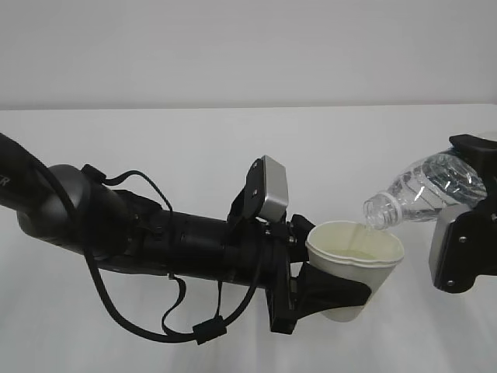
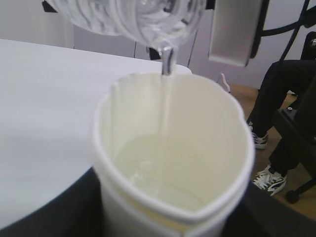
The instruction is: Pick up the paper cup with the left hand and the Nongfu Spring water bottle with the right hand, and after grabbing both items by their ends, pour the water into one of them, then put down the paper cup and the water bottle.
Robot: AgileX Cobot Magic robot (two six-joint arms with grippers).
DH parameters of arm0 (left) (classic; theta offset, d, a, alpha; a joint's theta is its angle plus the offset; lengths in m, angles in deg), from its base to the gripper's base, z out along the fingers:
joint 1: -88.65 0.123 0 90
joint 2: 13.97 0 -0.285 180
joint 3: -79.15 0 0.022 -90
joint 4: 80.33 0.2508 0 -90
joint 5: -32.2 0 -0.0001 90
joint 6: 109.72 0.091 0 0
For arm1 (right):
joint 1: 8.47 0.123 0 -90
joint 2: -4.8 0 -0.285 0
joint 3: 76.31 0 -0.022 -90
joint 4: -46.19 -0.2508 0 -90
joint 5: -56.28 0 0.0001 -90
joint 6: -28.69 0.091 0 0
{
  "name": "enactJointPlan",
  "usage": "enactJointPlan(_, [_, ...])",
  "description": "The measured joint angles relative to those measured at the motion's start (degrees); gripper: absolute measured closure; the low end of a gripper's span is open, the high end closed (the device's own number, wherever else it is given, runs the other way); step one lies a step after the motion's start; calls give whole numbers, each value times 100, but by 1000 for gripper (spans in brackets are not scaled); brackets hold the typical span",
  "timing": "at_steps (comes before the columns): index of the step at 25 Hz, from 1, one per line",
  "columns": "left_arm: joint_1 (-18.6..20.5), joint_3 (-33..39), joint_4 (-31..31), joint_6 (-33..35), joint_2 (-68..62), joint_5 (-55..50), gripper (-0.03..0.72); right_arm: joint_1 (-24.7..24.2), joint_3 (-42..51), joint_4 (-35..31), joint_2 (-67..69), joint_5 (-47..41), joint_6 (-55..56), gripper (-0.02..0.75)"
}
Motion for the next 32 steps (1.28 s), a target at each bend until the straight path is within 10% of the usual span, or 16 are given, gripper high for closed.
enactJointPlan(32, [0, 0, 13, -31, 0, -9, 262, 0, 0, 50, 0, 0, -4, 336])
